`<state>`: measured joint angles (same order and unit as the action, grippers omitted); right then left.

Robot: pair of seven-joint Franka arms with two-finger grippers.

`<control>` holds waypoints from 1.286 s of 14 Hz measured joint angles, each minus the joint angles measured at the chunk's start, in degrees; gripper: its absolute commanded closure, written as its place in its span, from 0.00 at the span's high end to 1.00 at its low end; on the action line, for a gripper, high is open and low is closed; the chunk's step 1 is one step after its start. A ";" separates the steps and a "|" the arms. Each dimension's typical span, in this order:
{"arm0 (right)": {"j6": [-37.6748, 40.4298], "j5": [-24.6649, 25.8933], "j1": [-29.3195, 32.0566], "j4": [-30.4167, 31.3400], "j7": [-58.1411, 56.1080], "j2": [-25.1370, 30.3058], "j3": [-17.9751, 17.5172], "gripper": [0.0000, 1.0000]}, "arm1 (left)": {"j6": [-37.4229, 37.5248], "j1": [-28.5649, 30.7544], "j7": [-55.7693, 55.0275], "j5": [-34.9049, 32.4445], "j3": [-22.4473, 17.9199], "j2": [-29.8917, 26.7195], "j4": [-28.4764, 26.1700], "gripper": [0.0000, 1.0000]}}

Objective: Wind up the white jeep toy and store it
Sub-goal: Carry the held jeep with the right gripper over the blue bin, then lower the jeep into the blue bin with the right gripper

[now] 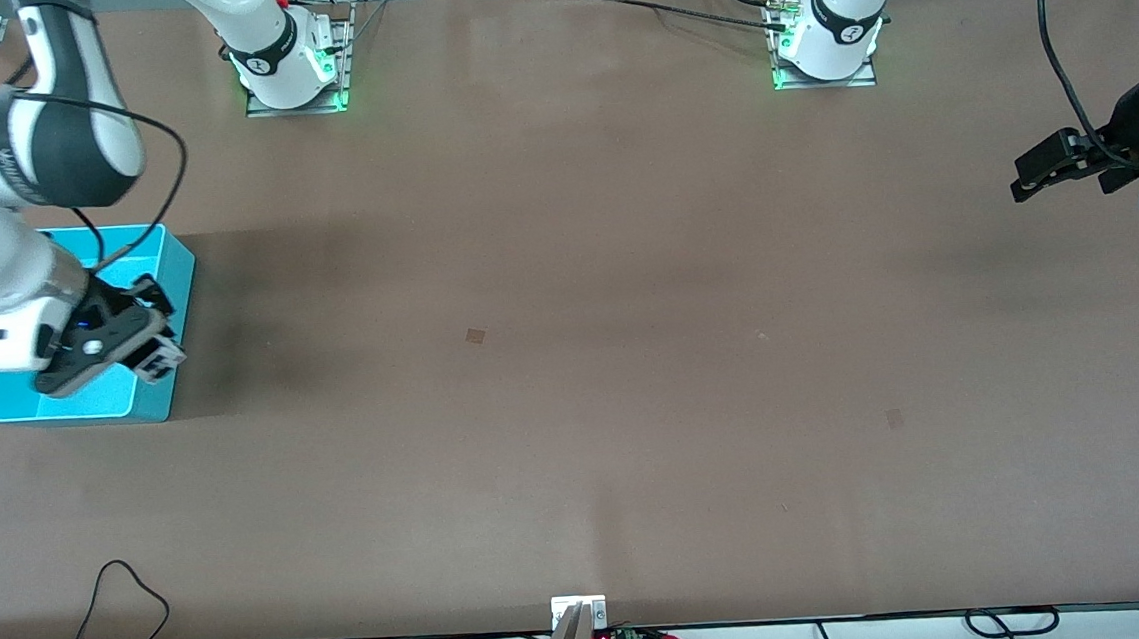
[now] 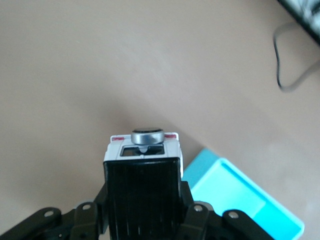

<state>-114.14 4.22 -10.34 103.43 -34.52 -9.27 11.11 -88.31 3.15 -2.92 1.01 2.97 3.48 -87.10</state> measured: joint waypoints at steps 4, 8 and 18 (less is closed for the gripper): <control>4.26 -0.01 0.64 1.88 7.64 2.27 5.50 0.00 | 0.01 0.00 0.00 0.00 0.00 0.00 -0.02 1.00; 5.51 0.00 2.42 3.93 14.89 2.64 7.80 0.00 | 0.01 0.00 0.00 0.00 0.01 0.00 -0.11 1.00; 0.42 0.04 9.06 7.30 18.93 -1.11 8.43 0.00 | 0.02 -0.02 0.00 0.00 0.03 0.02 -0.95 1.00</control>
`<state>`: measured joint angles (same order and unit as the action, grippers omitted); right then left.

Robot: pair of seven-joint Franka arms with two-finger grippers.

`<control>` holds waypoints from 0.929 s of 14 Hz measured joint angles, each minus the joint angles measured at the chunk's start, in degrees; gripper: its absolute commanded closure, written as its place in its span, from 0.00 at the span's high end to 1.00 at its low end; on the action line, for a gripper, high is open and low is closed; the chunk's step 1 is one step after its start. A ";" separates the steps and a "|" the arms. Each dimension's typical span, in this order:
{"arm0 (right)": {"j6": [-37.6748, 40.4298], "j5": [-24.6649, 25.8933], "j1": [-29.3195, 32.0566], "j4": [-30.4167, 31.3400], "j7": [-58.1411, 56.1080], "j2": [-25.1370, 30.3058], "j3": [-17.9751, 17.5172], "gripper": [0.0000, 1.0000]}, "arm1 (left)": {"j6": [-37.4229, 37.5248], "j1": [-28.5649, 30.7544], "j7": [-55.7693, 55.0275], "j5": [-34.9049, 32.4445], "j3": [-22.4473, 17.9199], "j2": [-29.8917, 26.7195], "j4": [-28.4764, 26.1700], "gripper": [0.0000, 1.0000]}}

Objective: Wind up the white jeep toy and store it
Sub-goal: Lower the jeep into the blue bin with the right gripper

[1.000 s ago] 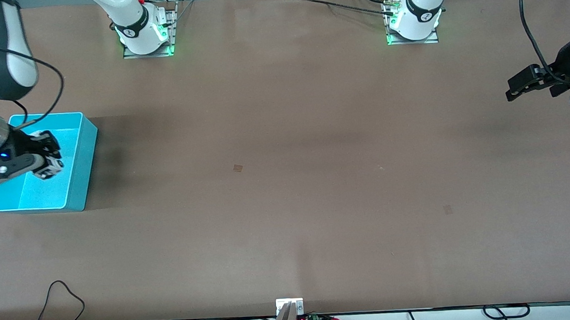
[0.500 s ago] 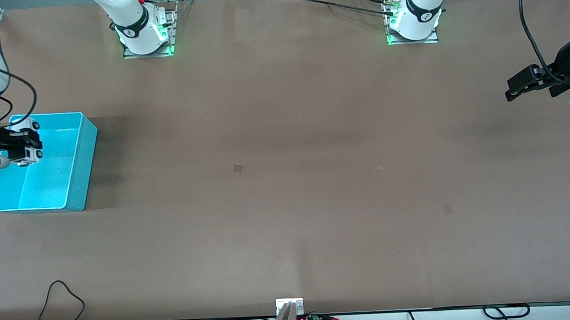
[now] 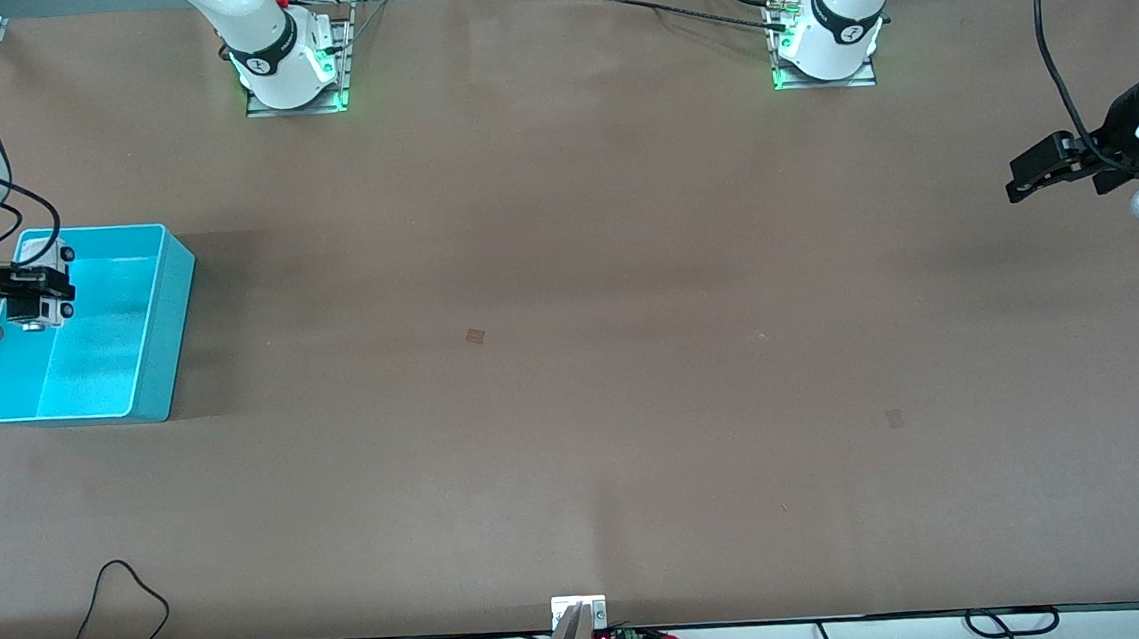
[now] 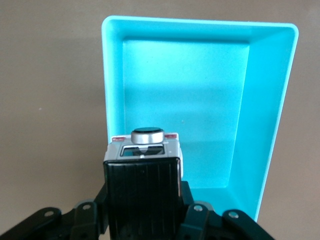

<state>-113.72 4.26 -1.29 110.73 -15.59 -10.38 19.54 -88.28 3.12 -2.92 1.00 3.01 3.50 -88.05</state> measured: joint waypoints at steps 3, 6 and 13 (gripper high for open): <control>-5.76 0.04 1.52 2.13 0.00 -1.86 0.01 0.00 | 0.00 -0.19 0.00 0.00 0.08 0.00 -0.17 1.00; -11.47 0.08 3.12 4.87 -0.06 -3.49 0.01 0.00 | 0.00 -0.24 0.00 0.00 0.10 0.00 -0.22 1.00; -17.04 0.09 3.55 6.55 -0.07 -6.54 -0.06 0.00 | 0.00 -0.26 0.00 0.00 0.11 0.00 -0.24 1.00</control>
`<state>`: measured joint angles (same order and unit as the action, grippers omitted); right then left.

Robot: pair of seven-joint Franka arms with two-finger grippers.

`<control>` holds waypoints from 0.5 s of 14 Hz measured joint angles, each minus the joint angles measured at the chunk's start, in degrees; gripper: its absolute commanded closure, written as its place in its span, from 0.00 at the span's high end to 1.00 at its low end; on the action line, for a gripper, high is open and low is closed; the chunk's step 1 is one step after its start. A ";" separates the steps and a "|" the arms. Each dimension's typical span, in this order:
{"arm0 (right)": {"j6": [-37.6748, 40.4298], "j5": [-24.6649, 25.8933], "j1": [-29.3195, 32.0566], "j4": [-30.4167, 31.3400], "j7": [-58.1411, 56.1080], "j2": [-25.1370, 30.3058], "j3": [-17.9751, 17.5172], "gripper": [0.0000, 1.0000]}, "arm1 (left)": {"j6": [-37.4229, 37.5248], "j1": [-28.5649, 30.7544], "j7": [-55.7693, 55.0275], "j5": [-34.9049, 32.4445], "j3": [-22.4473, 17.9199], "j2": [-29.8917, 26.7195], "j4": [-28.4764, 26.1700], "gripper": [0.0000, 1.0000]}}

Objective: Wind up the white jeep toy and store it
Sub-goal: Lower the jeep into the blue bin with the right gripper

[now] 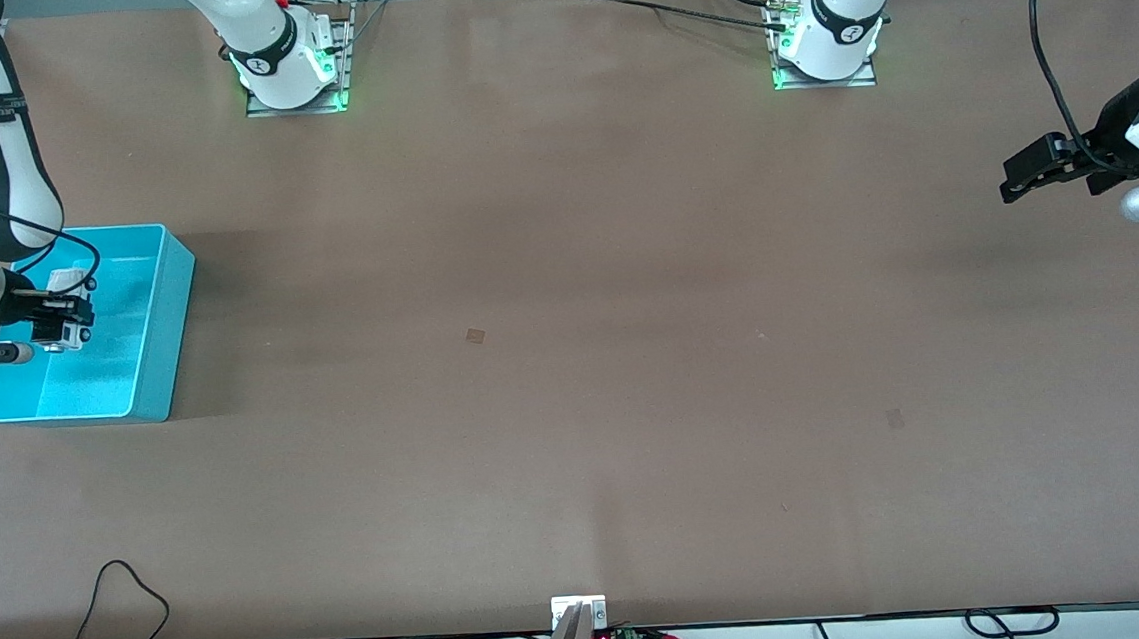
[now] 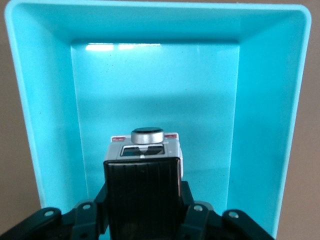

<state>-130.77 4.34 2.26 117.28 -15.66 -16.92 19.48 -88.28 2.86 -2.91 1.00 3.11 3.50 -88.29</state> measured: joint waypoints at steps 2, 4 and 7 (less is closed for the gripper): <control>-1.56 0.00 0.33 0.05 0.00 -1.33 0.00 0.00 | 0.00 0.00 0.00 0.00 0.00 0.00 -0.01 1.00; -2.37 -0.03 0.92 0.08 0.00 -2.81 0.00 0.00 | 0.00 0.00 0.00 0.00 0.00 0.00 -0.06 1.00; -3.43 -0.05 1.60 0.16 0.01 -5.30 0.00 0.00 | 0.00 -0.01 0.00 0.00 0.00 0.09 -0.19 1.00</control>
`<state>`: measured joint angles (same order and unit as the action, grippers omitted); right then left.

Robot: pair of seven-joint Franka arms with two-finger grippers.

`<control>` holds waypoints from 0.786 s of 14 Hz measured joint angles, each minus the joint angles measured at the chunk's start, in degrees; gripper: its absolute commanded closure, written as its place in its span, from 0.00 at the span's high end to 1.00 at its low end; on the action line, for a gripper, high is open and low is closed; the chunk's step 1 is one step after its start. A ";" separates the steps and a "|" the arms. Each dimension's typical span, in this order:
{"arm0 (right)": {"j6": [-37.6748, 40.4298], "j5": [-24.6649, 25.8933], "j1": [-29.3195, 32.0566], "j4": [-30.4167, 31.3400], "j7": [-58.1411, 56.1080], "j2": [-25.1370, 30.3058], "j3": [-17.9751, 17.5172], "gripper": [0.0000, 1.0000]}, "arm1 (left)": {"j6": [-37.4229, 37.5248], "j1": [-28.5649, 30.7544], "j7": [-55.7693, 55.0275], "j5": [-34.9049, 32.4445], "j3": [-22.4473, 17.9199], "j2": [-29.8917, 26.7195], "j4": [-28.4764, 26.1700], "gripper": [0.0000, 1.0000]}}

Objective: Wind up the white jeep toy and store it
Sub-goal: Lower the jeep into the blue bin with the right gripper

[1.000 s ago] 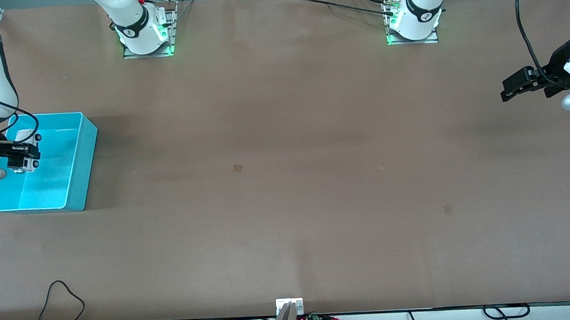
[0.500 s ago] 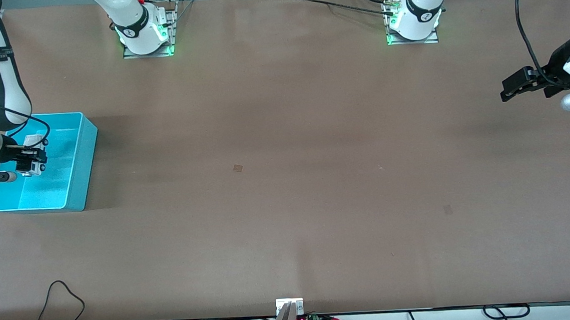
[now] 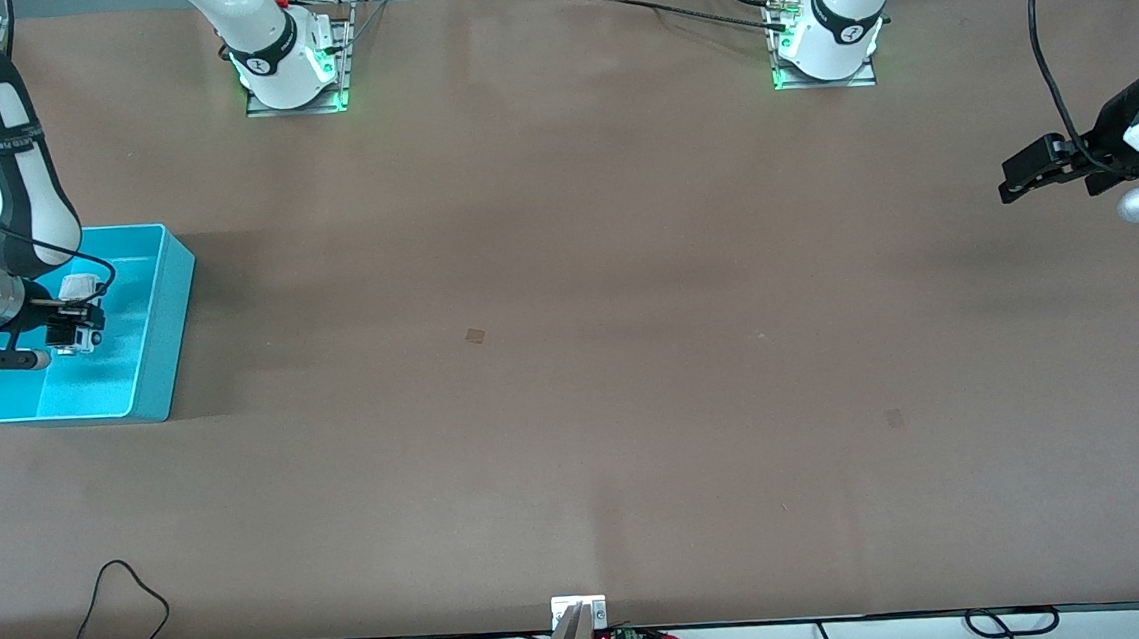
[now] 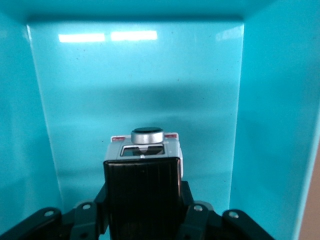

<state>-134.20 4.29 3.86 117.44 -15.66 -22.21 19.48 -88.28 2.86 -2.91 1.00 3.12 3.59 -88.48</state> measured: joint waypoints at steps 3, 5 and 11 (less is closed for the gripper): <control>-0.61 -0.47 0.32 0.02 0.02 -2.38 -0.04 0.00 | 0.00 0.00 0.00 0.00 0.00 0.01 -0.03 1.00; -1.08 -1.47 0.46 0.02 0.02 -3.47 -0.13 0.00 | 0.00 0.00 0.00 0.00 0.00 0.04 -0.06 1.00; -2.65 -2.15 0.54 0.01 0.03 -5.28 -0.20 0.25 | 0.00 0.00 0.00 0.00 0.00 0.04 -0.07 1.00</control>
<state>-136.85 2.14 4.40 117.45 -15.62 -27.49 19.28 -88.28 2.85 -2.91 1.01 3.12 3.63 -88.54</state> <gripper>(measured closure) 0.449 0.000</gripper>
